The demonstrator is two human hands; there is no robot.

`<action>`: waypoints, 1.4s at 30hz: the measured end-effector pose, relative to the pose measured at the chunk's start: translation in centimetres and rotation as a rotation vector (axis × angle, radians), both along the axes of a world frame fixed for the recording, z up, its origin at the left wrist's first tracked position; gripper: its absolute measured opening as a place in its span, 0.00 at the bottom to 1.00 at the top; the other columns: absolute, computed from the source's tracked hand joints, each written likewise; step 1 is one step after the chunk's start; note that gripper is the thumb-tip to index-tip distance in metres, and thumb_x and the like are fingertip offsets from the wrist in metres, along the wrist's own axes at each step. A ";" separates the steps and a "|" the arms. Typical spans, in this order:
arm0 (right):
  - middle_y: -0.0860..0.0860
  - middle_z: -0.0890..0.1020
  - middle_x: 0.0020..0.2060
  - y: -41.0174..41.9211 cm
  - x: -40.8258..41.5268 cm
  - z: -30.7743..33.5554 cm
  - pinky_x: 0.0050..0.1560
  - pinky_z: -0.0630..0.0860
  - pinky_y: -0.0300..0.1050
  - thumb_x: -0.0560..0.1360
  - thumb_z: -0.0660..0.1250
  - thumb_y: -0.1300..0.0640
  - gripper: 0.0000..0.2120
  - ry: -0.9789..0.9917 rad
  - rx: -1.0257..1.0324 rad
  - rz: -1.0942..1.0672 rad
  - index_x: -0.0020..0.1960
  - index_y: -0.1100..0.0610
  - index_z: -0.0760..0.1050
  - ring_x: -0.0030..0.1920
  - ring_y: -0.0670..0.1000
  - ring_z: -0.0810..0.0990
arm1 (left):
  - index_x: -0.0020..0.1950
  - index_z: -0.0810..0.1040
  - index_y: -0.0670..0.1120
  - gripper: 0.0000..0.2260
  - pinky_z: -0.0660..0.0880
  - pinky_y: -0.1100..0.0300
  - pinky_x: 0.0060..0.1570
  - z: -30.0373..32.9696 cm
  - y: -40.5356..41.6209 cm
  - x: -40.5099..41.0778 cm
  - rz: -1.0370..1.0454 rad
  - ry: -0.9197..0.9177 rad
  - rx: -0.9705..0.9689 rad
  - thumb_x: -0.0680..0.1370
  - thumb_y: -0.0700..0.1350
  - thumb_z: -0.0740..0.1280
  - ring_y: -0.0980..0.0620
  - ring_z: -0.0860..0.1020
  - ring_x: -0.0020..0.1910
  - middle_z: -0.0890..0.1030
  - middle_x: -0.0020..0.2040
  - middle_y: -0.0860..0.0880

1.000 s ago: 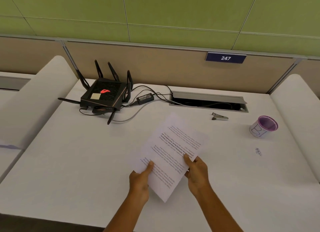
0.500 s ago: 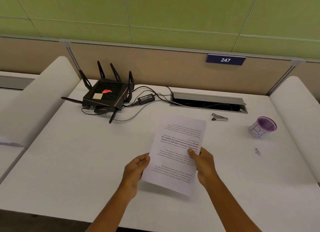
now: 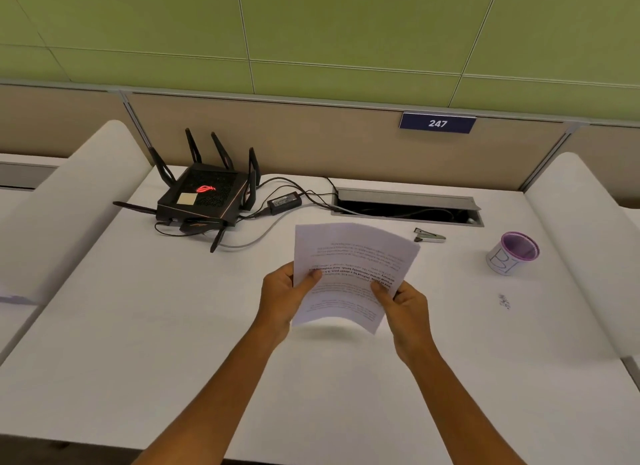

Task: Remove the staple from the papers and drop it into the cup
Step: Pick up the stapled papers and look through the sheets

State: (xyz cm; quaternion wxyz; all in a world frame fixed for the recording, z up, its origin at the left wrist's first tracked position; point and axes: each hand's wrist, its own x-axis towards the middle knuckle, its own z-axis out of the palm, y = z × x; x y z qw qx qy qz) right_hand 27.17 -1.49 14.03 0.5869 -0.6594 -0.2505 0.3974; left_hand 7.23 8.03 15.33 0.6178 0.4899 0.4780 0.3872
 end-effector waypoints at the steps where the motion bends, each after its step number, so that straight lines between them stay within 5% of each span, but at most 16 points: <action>1: 0.46 0.88 0.50 -0.1 0.0 -0.4 0.46 0.85 0.44 0.79 0.72 0.58 0.10 -0.006 -0.007 -0.007 0.59 0.53 0.84 0.50 0.52 0.86 | 0.58 0.87 0.50 0.09 0.83 0.63 0.45 -0.5 -0.3 0.0 0.005 0.005 -0.004 0.78 0.45 0.76 0.54 0.87 0.47 0.89 0.50 0.54; 8: 0.47 0.88 0.47 -0.9 -0.2 -2.7 0.54 0.85 0.51 0.79 0.73 0.57 0.04 -0.018 -0.086 -0.017 0.53 0.53 0.85 0.52 0.56 0.85 | 0.51 0.85 0.58 0.08 0.81 0.62 0.52 -3.4 -2.0 -0.1 0.001 0.086 -0.067 0.76 0.45 0.78 0.55 0.86 0.51 0.88 0.47 0.60; 16: 0.47 0.88 0.49 -0.9 -0.4 -3.3 0.47 0.84 0.42 0.79 0.72 0.56 0.07 -0.007 -0.084 0.012 0.56 0.53 0.85 0.53 0.54 0.85 | 0.54 0.84 0.57 0.10 0.81 0.67 0.45 -3.5 -2.5 -0.3 0.000 0.084 -0.078 0.77 0.44 0.77 0.59 0.86 0.49 0.88 0.48 0.60; 21: 0.46 0.89 0.50 -0.7 0.0 -3.0 0.52 0.85 0.49 0.79 0.73 0.55 0.09 -0.010 -0.073 0.076 0.58 0.52 0.84 0.52 0.52 0.87 | 0.51 0.84 0.57 0.08 0.80 0.70 0.42 -3.9 -2.7 -0.7 -0.016 0.088 -0.083 0.78 0.43 0.76 0.64 0.86 0.45 0.88 0.43 0.64; 26: 0.51 0.88 0.54 -0.8 1.7 -2.0 0.56 0.85 0.54 0.78 0.74 0.58 0.12 -0.005 -0.059 0.276 0.61 0.56 0.83 0.54 0.54 0.88 | 0.51 0.86 0.50 0.05 0.84 0.58 0.47 -4.2 -2.2 -1.8 0.125 0.041 -0.119 0.77 0.47 0.77 0.50 0.87 0.49 0.89 0.46 0.53; 32: 0.57 0.87 0.55 -1.9 2.2 -2.6 0.54 0.84 0.52 0.80 0.70 0.60 0.12 0.156 -0.080 0.330 0.62 0.60 0.82 0.57 0.59 0.86 | 0.58 0.86 0.51 0.10 0.82 0.52 0.56 -5.0 -2.5 -3.3 0.327 -0.159 -0.209 0.77 0.46 0.76 0.50 0.86 0.57 0.89 0.55 0.52; 36: 0.58 0.86 0.59 -2.5 0.5 -3.3 0.61 0.81 0.61 0.80 0.69 0.61 0.15 0.294 -0.048 0.281 0.67 0.60 0.79 0.60 0.61 0.85 | 0.63 0.84 0.53 0.14 0.80 0.49 0.61 -5.5 -3.3 -3.1 0.407 -0.314 -0.304 0.78 0.44 0.75 0.49 0.85 0.61 0.87 0.60 0.52; 42: 0.51 0.88 0.54 -1.9 -3.0 -3.9 0.52 0.86 0.54 0.77 0.73 0.61 0.14 0.251 -0.054 0.093 0.62 0.55 0.81 0.55 0.55 0.87 | 0.65 0.83 0.52 0.15 0.81 0.42 0.63 -6.3 -5.0 -1.3 0.432 -0.401 -0.421 0.79 0.43 0.74 0.45 0.85 0.60 0.87 0.60 0.48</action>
